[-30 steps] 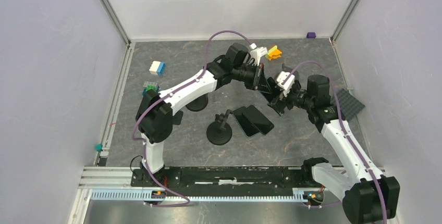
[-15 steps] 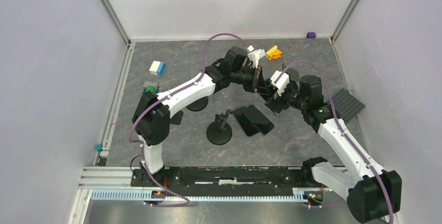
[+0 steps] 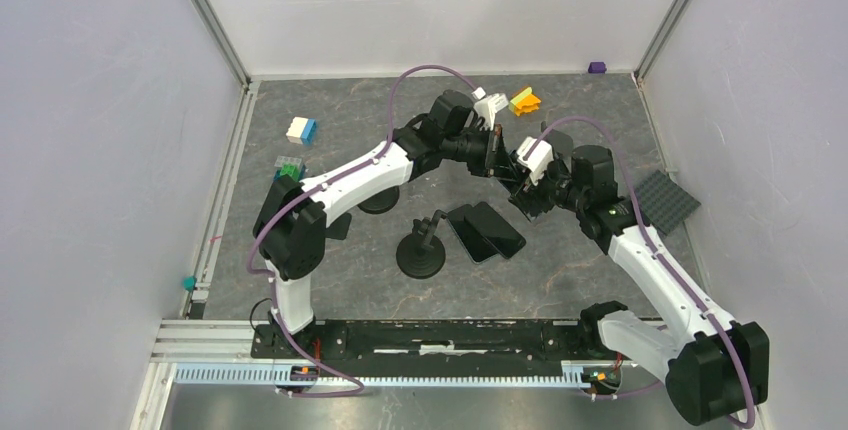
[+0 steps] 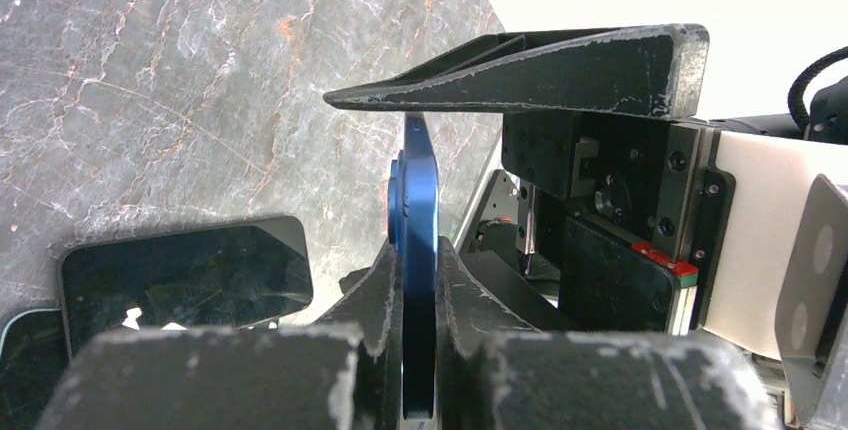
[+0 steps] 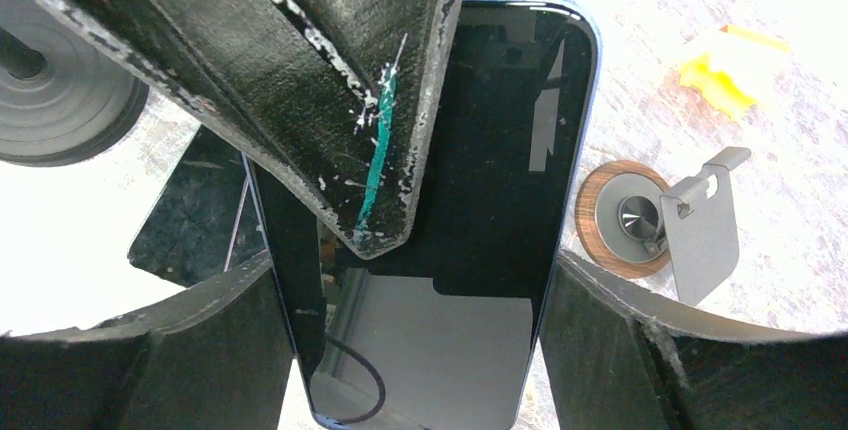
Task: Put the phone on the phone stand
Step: Pick up the phone at the center of the board.
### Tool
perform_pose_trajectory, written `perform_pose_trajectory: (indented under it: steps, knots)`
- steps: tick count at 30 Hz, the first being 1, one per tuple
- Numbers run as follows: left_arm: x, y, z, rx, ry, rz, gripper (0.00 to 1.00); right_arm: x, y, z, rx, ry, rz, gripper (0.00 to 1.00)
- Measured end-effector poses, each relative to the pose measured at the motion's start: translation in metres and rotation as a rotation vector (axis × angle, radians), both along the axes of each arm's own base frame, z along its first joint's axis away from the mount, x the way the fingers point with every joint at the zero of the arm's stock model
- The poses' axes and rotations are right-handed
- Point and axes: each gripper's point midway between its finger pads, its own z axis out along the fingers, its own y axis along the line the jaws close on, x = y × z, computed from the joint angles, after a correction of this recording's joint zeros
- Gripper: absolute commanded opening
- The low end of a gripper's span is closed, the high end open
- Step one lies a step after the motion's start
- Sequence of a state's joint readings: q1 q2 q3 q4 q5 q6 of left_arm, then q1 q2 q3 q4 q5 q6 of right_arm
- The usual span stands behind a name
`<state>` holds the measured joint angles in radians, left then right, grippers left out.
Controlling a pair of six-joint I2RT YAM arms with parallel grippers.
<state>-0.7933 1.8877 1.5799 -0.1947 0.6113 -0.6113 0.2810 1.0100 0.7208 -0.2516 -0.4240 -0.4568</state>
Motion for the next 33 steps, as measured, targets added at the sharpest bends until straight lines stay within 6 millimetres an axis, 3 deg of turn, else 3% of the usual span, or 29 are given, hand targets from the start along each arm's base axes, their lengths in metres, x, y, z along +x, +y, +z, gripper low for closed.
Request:
perform_pose_trajectory:
  steps: [8, 21, 33]
  knots:
    - [-0.0017, -0.001, -0.002, -0.014, 0.018, 0.002, 0.02, 0.0007, -0.0033, -0.0031, -0.012, 0.002, -0.017, 0.91]
    - [-0.0022, 0.0003, -0.0008, -0.055, 0.064, 0.006, 0.02, -0.0001, -0.0056, -0.0081, -0.022, 0.011, -0.027, 0.89]
    - [-0.0015, 0.0003, 0.0006, -0.068, 0.071, 0.011, 0.02, -0.0022, -0.0024, -0.0091, -0.015, 0.019, -0.008, 0.55]
